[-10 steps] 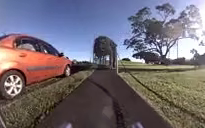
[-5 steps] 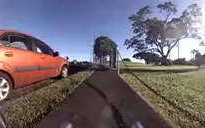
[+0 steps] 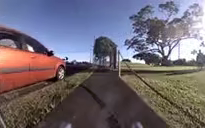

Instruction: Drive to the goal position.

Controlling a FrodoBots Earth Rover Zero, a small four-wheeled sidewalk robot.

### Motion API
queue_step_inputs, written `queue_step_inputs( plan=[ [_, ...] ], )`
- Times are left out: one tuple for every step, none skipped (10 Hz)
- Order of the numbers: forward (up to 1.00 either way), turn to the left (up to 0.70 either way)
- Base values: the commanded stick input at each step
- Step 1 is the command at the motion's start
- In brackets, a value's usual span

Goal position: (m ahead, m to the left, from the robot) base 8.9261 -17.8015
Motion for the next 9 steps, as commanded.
queue_step_inputs(
  plan=[
    [0.7,0.0],
    [0.7,0.0],
    [0.7,0.0],
    [0.7,0.0],
    [0.7,0.0],
    [0.7,0.0],
    [0.7,0.0],
    [0.7,0.0],
    [0.7,0.0]
  ],
)
